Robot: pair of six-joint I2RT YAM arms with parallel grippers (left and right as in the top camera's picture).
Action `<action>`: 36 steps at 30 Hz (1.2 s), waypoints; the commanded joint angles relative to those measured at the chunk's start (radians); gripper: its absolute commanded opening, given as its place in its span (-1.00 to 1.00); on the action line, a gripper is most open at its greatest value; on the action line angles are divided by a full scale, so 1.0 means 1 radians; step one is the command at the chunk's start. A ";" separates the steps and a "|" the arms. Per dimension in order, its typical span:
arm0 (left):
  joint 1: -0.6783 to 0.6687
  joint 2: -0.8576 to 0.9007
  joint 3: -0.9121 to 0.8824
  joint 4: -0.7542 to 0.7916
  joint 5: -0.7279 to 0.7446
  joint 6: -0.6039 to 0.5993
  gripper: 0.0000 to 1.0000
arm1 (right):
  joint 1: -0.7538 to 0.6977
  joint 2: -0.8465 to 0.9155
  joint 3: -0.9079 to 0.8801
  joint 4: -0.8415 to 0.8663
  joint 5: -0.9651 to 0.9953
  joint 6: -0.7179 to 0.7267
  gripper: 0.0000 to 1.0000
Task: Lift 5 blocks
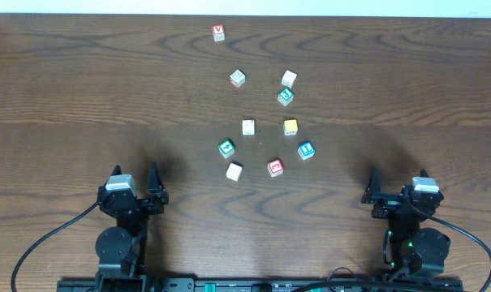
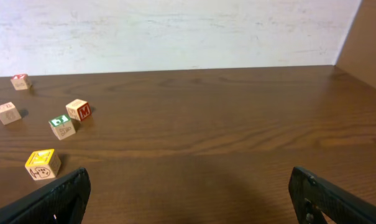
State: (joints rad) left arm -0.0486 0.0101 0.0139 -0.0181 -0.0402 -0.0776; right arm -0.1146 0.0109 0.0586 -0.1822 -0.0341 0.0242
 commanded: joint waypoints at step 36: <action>-0.002 -0.006 -0.010 -0.050 -0.028 0.006 0.52 | -0.009 0.354 0.431 -0.174 -0.297 -0.153 0.99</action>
State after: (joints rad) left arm -0.0486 0.0101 0.0238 -0.0303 -0.0444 -0.0776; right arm -0.1204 0.3710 0.4980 -0.3550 -0.3222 -0.1146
